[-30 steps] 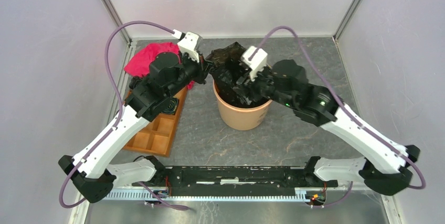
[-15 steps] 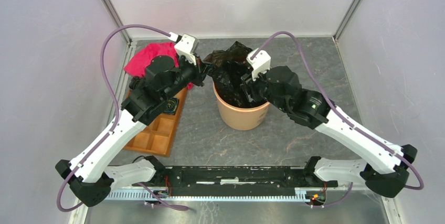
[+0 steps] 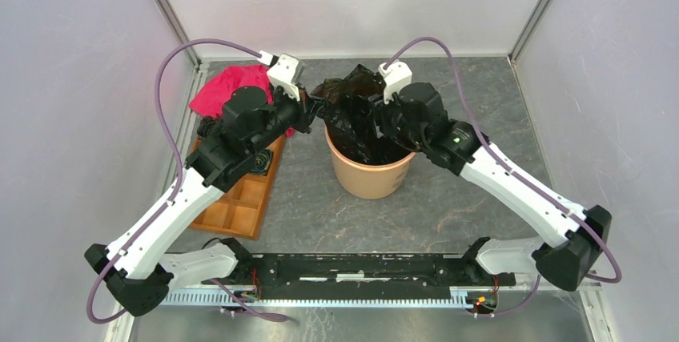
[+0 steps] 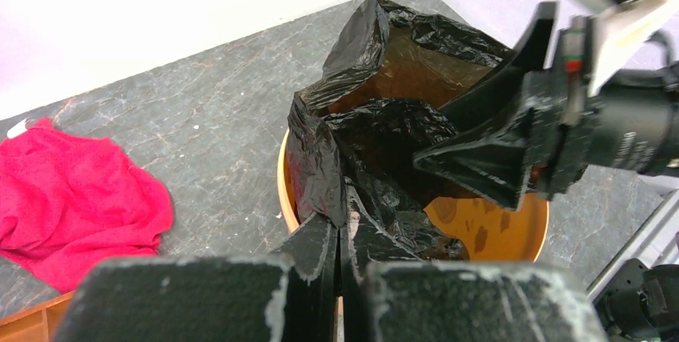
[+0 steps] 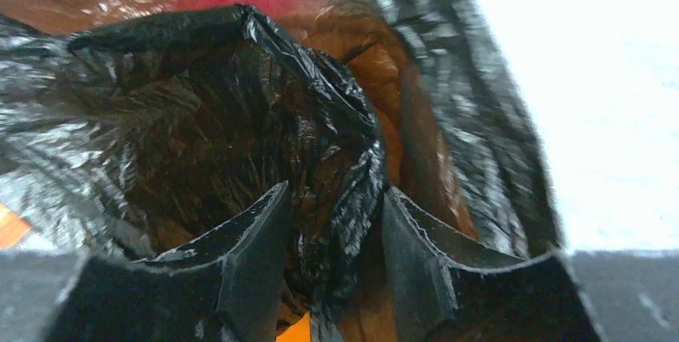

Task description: Put the trash bags into the trash bin

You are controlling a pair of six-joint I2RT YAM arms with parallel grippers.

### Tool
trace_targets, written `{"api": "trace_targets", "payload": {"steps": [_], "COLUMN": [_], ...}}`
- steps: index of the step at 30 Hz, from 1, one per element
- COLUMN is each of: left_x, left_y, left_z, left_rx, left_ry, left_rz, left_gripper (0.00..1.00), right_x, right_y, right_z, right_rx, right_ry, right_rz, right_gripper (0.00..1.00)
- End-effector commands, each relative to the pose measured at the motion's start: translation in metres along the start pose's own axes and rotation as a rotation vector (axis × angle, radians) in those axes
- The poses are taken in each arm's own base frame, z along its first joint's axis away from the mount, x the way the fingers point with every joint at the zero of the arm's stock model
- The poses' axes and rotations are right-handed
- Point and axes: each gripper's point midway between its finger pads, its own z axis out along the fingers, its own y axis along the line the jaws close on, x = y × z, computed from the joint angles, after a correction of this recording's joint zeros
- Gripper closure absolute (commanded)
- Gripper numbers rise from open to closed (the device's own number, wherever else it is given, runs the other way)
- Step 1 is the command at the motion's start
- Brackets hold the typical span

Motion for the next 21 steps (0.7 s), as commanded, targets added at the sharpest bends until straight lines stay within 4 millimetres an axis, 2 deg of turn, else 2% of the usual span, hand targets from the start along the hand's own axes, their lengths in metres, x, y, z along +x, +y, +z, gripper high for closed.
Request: {"api": "trace_targets", "payload": {"steps": [1, 3, 6, 8, 9, 11, 14, 16, 21], "left_x": [-0.017, -0.017, -0.015, -0.014, -0.012, -0.006, 0.004, 0.006, 0.014], "left_y": [-0.003, -0.004, 0.000, 0.011, 0.018, 0.028, 0.033, 0.030, 0.023], "left_z": [-0.005, -0.006, -0.007, -0.009, -0.009, -0.008, -0.007, -0.005, -0.005], "left_rx": [0.026, 0.026, 0.007, -0.065, -0.107, -0.176, -0.215, -0.206, -0.178], "left_ry": [-0.067, -0.067, -0.067, -0.081, -0.083, -0.061, -0.017, -0.006, 0.022], "left_rz": [0.020, 0.016, -0.001, -0.056, -0.085, -0.126, -0.171, -0.198, -0.245], "left_gripper": [0.98, 0.98, 0.98, 0.98, 0.97, 0.97, 0.98, 0.98, 0.96], "right_x": [-0.019, -0.017, -0.019, -0.025, -0.030, -0.035, -0.028, -0.019, 0.019], "right_y": [0.004, 0.002, -0.001, -0.001, -0.001, 0.003, 0.011, 0.017, 0.046], "right_z": [0.015, 0.022, 0.024, 0.017, 0.010, -0.005, -0.030, -0.044, -0.070], "right_rx": [-0.008, 0.006, 0.015, 0.006, -0.003, -0.049, -0.140, -0.199, -0.422], "right_ry": [-0.054, -0.042, -0.046, -0.061, -0.075, -0.092, -0.080, -0.056, 0.002], "right_rz": [-0.006, -0.031, -0.068, -0.090, -0.107, -0.154, -0.218, -0.247, -0.267], "right_gripper": [0.49, 0.54, 0.81, 0.96, 0.99, 0.99, 0.99, 0.99, 0.99]}}
